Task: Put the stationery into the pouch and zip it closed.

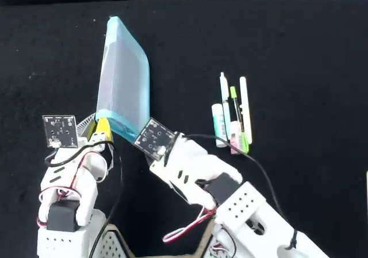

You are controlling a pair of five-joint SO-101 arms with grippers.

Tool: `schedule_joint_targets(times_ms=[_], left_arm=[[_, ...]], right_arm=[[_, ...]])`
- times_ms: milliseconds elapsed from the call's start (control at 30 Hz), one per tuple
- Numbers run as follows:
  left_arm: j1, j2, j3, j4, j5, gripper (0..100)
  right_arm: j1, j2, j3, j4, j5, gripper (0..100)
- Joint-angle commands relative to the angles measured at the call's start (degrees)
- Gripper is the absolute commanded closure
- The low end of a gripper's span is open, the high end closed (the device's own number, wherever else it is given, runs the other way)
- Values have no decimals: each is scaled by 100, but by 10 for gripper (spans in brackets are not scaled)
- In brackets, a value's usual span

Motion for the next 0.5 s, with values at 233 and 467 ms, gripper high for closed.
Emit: schedule_joint_targets(times_ms=[233,467], left_arm=[[-330,-26,-277,97,-422,970],[-356,-26,-268,97,-791,963]], right_arm=[[237,-567,-215,457,26,988],[220,-2035,-84,1275,26,988]])
